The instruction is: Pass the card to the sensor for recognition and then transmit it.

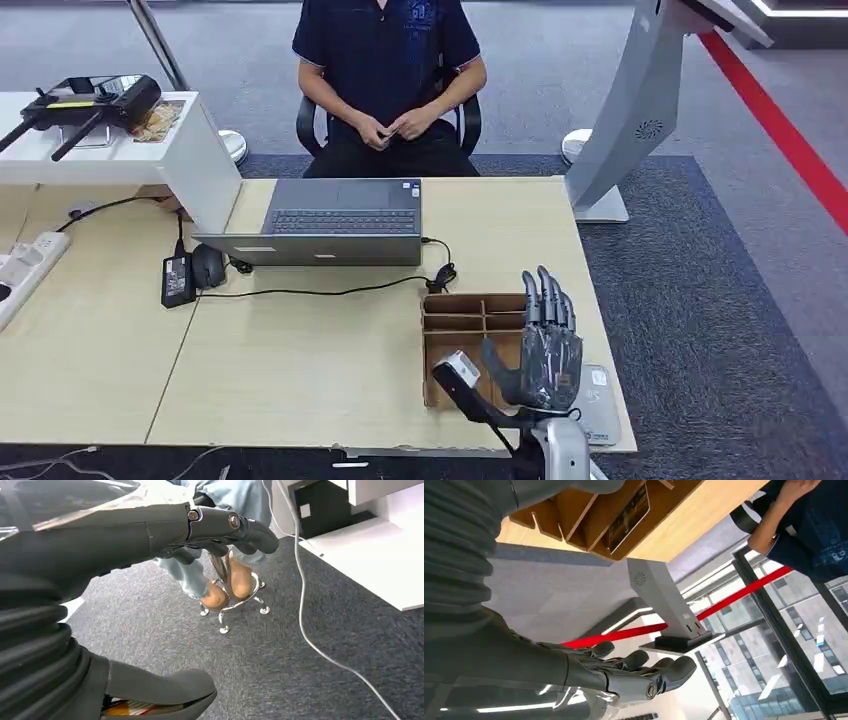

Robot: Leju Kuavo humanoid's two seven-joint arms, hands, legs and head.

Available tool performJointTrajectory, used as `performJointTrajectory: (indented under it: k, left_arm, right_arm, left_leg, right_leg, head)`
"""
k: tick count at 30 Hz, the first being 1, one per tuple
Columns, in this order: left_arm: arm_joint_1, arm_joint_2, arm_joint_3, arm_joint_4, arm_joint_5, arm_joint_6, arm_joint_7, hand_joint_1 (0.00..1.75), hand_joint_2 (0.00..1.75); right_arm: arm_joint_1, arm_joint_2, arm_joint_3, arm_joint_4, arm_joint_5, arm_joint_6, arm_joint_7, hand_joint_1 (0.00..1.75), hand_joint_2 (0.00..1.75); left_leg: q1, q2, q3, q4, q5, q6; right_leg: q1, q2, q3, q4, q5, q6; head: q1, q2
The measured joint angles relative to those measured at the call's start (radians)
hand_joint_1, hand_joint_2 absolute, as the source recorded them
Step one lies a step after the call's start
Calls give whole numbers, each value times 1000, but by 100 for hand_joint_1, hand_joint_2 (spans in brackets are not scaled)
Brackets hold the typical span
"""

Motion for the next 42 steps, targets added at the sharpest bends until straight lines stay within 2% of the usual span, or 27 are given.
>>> performJointTrajectory:
  k: [11,15,33,36,42]
  left_arm:
    - [0,0,-8,0,-4,0,5,0,175]
    - [2,0,-22,0,-5,0,5,0,175]
    - [4,3,-49,2,6,0,10,0,175]
    - [5,4,-51,2,7,0,11,0,175]
    - [7,5,-56,2,7,0,17,0,175]
  right_arm:
    - [19,90,-97,40,-6,0,-117,0,175]
    - [25,124,-153,87,-8,0,-134,0,175]
    - [54,171,-319,169,2,0,-212,0,175]
    - [57,183,-336,168,6,-1,-235,0,175]
    - [73,218,-382,135,8,-2,-321,0,175]
  left_leg:
    - [0,0,0,0,0,0]
    - [0,0,0,0,0,0]
    - [0,0,0,0,0,0]
    - [0,0,0,0,0,0]
    - [0,0,0,0,0,0]
  right_leg:
    - [0,0,0,0,0,0]
    - [0,0,0,0,0,0]
    - [0,0,0,0,0,0]
    - [0,0,-1,0,0,0]
    - [0,0,0,0,0,0]
  head:
    - [0,0]
    - [0,0]
    - [0,0]
    - [0,0]
    - [0,0]
